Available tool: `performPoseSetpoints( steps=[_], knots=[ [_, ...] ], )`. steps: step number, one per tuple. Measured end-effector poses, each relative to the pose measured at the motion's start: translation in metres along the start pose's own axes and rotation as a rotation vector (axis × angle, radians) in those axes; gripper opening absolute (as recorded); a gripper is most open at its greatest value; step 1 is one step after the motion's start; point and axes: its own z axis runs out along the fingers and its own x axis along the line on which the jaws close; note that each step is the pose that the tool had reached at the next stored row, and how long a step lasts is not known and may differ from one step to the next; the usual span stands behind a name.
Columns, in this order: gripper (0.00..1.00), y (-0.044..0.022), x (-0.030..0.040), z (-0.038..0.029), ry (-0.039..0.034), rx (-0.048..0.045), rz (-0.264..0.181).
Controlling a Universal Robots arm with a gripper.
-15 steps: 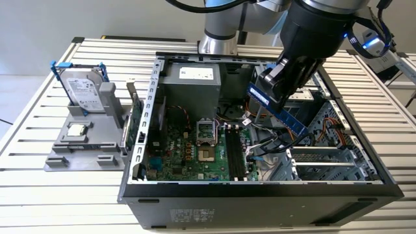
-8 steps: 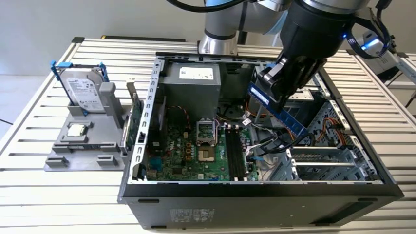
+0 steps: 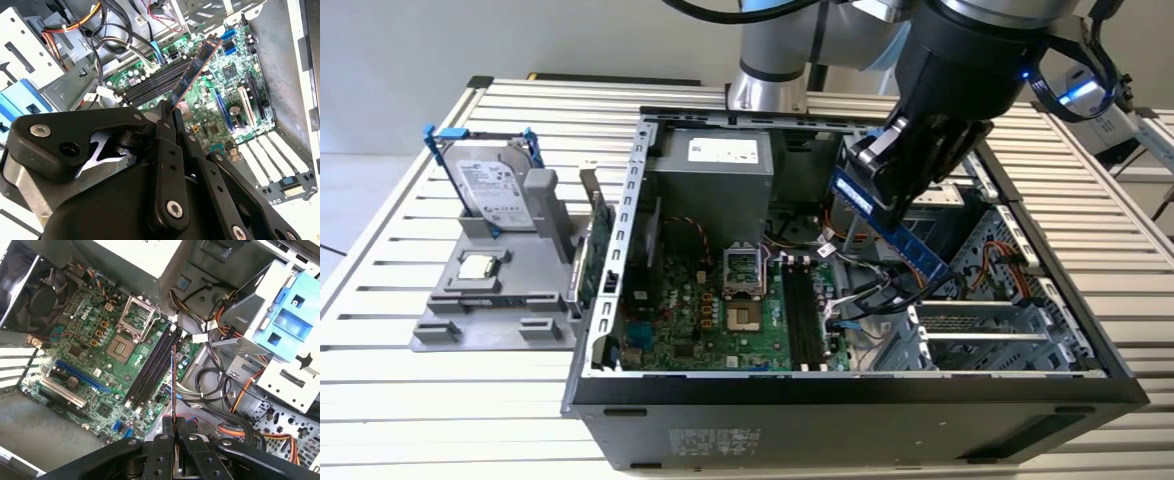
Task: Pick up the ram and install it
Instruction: 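Insert the ram into the slot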
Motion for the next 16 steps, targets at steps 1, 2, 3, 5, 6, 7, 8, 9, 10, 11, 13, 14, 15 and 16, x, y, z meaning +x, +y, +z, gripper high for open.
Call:
performPoseSetpoints(
  steps=[1,2,3,5,6,7,8,9,10,11,13,14,15,16],
  knots=[
    [0.00,0.0000,0.0000,0.0000,-0.0001,0.0000,0.005],
    [0.00,0.0000,0.0000,0.0000,-0.0002,-0.0001,0.010],
    [0.00,0.0000,0.0000,0.0000,-0.0003,-0.0002,0.015],
    [0.00,0.0000,0.0001,0.0000,-0.0005,-0.0003,0.026],
    [0.00,0.0000,0.0002,0.0000,-0.0006,-0.0004,0.032],
    [0.00,0.0000,0.0001,0.0000,-0.0007,-0.0004,0.037],
    [0.00,0.0000,0.0001,0.0000,-0.0008,-0.0004,0.043],
    [0.00,0.0000,0.0000,0.0000,-0.0009,-0.0005,0.049],
    [0.00,0.0000,0.0000,0.0000,-0.0010,-0.0006,0.055],
    [0.00,0.0000,0.0000,0.0000,-0.0010,-0.0006,0.061],
    [0.00,0.0000,0.0000,0.0000,-0.0013,-0.0007,0.074],
    [0.00,0.0000,0.0000,0.0000,-0.0014,-0.0008,0.081],
    [0.00,0.0000,0.0000,0.0000,-0.0015,-0.0009,0.088],
    [0.00,0.0000,0.0000,0.0000,-0.0016,-0.0009,0.094]
  ],
)
